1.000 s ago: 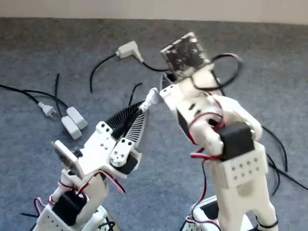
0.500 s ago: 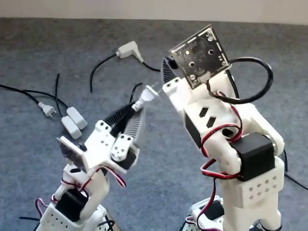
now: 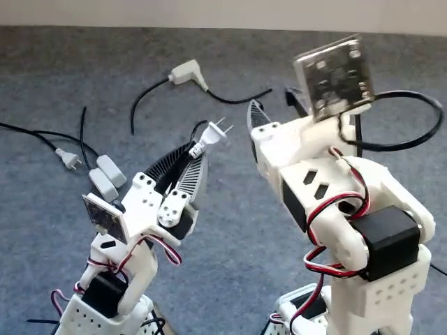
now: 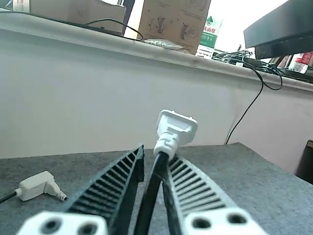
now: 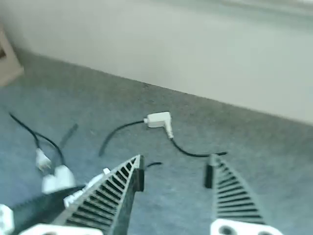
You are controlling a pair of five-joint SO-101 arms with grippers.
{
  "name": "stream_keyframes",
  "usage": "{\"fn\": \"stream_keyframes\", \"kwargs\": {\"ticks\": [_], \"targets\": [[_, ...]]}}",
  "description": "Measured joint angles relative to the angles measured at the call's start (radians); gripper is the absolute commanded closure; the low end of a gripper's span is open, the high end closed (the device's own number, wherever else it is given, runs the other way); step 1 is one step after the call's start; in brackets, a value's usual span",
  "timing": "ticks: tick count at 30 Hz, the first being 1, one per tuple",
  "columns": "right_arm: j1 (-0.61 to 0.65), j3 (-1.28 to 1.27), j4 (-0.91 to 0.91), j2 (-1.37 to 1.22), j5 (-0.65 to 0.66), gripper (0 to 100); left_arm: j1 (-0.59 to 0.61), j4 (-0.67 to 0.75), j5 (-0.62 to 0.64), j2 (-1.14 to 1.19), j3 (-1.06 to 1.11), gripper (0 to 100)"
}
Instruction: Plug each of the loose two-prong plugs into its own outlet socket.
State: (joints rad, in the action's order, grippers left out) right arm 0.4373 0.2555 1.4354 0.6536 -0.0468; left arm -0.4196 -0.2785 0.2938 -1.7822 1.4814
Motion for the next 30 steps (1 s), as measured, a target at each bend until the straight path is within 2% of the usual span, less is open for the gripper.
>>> {"fn": "stream_keyframes", "kwargs": {"ticks": [5, 12, 16, 24, 30], "targets": [[0.000, 0.000, 0.000, 0.000, -0.318, 63.9, 0.000, 0.000, 0.000, -0.002, 0.000, 93], [0.031, -0.141, 0.000, 0.003, -0.637, 63.9, 0.002, 0.000, 0.000, -0.002, 0.000, 93], [0.083, -0.180, 0.000, 0.003, -0.669, 63.9, 0.002, 0.000, 0.000, -0.002, 0.000, 93], [0.307, -0.187, -0.044, 0.003, -0.674, 63.9, 0.002, 0.000, 0.000, -0.002, 0.000, 93], [0.328, -0.284, -0.153, 0.003, -0.674, 64.2, 0.035, 0.000, 0.003, -0.002, 0.000, 93]]}}
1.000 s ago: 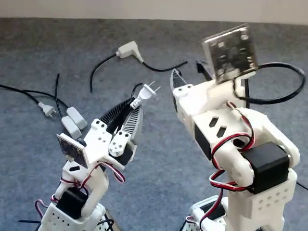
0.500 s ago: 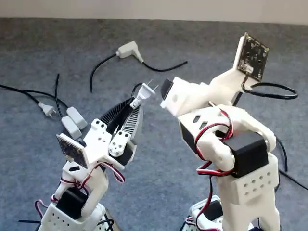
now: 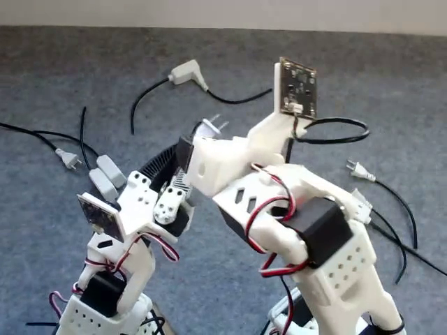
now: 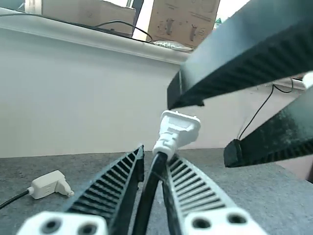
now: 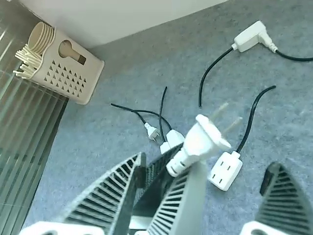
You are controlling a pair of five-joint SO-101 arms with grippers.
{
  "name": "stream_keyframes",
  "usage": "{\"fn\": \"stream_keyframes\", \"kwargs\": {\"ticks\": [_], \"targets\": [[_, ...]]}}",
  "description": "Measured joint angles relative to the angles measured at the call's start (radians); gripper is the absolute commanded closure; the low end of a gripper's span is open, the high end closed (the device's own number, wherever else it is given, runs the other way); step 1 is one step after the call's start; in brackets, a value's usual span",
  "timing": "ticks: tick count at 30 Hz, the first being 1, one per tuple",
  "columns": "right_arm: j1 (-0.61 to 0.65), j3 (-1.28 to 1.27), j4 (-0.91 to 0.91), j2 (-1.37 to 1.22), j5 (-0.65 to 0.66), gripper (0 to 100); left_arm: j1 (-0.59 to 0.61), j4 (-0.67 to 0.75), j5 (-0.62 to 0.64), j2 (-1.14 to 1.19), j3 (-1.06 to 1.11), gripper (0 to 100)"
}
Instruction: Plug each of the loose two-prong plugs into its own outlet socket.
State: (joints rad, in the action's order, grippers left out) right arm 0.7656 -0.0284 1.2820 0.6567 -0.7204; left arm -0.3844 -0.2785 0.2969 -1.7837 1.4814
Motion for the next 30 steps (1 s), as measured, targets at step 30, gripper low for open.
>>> {"fn": "stream_keyframes", "kwargs": {"ticks": [30], "targets": [[0.003, -0.091, -0.210, -0.002, 0.000, 79.3, 0.048, 0.000, 0.000, 0.000, 0.000, 93]]}}
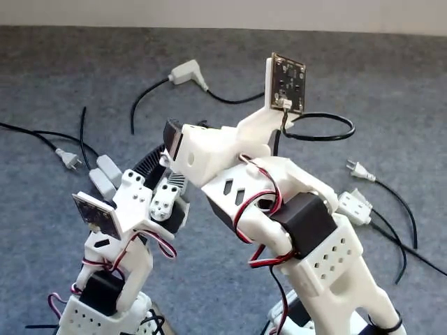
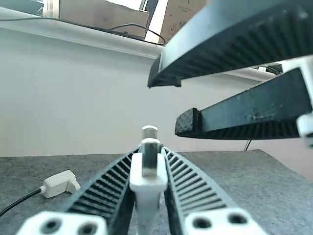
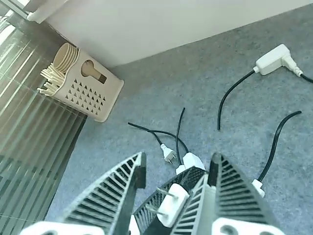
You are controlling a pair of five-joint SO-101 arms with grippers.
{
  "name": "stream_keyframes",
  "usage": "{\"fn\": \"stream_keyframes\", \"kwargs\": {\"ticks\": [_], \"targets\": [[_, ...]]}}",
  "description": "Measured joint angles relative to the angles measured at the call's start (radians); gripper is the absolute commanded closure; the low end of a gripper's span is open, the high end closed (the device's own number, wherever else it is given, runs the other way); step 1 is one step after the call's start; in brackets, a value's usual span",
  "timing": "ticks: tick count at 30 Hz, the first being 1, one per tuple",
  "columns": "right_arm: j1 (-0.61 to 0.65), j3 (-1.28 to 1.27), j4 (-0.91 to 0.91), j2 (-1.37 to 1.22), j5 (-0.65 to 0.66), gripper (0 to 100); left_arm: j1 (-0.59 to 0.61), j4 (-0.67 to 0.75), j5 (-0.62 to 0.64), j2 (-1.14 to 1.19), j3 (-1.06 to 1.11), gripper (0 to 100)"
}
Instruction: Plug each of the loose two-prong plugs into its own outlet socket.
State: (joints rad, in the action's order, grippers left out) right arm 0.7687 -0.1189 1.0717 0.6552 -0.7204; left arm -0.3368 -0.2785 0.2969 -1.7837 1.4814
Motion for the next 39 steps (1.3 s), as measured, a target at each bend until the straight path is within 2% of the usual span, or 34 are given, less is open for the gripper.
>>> {"fn": "stream_keyframes", "kwargs": {"ticks": [3, 5, 7, 11, 19, 25, 29, 35, 39], "targets": [[-0.035, 0.000, 0.000, 0.000, 0.000, 79.2, -0.003, 0.000, 0.000, 0.000, 0.002, 93], [-0.089, 0.000, 0.000, 0.000, 0.000, 79.2, -0.005, 0.000, 0.000, 0.000, 0.018, 94], [-0.155, 0.000, 0.000, 0.002, 0.000, 79.2, -0.003, 0.000, 0.000, 0.000, 0.032, 100], [-0.261, 0.000, 0.003, 0.069, 0.009, 79.2, -0.005, 0.000, 0.000, 0.000, 0.032, 99], [-0.307, 0.000, 0.023, 0.299, 0.281, 79.2, -0.005, -0.046, 0.000, -0.002, 0.080, 99], [-0.308, 0.002, 0.117, 0.440, 0.433, 79.2, -0.005, -0.242, 0.000, -0.002, 0.080, 99], [-0.311, 0.003, 0.187, 0.511, 0.502, 79.2, 0.026, -0.385, -0.052, -0.003, 0.080, 99], [-0.311, 0.003, 0.276, 0.532, 0.522, 79.2, 0.043, -0.543, -0.086, -0.003, 0.080, 99], [-0.311, 0.003, 0.330, 0.532, 0.523, 79.2, 0.005, -0.641, -0.183, -0.003, 0.080, 99]]}}
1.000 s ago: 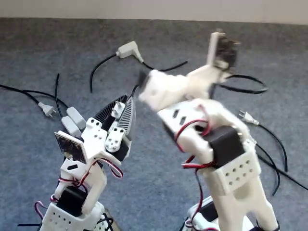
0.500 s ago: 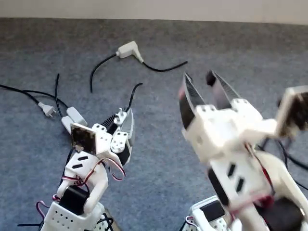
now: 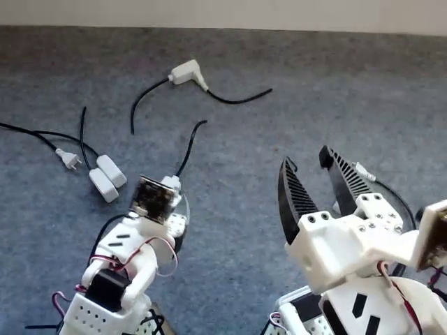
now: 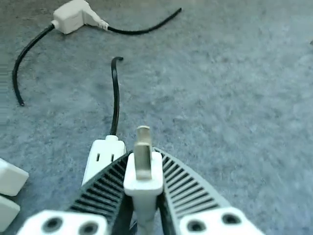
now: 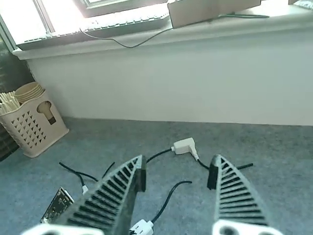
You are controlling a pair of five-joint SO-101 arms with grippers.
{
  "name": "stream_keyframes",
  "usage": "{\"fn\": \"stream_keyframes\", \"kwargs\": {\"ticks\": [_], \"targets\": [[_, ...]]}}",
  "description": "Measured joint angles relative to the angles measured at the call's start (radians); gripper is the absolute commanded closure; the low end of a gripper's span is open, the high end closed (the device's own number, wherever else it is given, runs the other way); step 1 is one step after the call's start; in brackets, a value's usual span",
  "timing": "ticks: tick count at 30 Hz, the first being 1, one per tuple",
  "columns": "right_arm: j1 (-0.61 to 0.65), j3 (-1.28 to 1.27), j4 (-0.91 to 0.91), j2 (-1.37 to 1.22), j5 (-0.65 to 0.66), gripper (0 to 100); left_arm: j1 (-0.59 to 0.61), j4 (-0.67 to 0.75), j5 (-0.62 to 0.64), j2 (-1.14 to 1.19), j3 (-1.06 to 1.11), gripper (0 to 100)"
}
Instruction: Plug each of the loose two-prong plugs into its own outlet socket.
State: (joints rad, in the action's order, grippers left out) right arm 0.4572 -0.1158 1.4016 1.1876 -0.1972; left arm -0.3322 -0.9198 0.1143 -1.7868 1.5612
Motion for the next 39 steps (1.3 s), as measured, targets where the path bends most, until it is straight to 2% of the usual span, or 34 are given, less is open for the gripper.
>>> {"fn": "stream_keyframes", "kwargs": {"ticks": [5, 11, 15, 19, 22, 27, 29, 35, 39], "targets": [[0.000, 0.000, 0.048, 0.000, 0.000, 79.2, -0.020, -0.048, -0.031, 0.000, 0.000, 99], [0.000, 0.000, 0.107, 0.000, 0.000, 79.2, -0.021, -0.008, -0.037, 0.000, 0.020, 99], [0.000, 0.000, 0.160, 0.003, 0.000, 79.2, -0.020, 0.051, -0.087, 0.000, 0.092, 99], [0.000, 0.000, 0.204, 0.003, 0.000, 79.2, -0.017, 0.009, -0.160, -0.008, 0.101, 99], [0.000, 0.000, 0.213, 0.003, 0.000, 79.2, 0.057, -0.040, -0.215, 0.000, 0.101, 99], [0.000, 0.000, 0.215, 0.003, 0.000, 79.2, 0.239, -0.057, -0.229, 0.000, 0.040, 99], [0.000, 0.000, 0.215, 0.003, 0.000, 79.2, 0.262, -0.084, -0.230, 0.000, -0.002, 99], [0.000, 0.000, 0.215, 0.003, 0.000, 79.2, 0.201, -0.138, -0.227, 0.026, -0.115, 99], [0.000, 0.000, 0.215, 0.003, 0.000, 79.2, 0.155, -0.121, -0.153, 0.213, -0.227, 99]]}}
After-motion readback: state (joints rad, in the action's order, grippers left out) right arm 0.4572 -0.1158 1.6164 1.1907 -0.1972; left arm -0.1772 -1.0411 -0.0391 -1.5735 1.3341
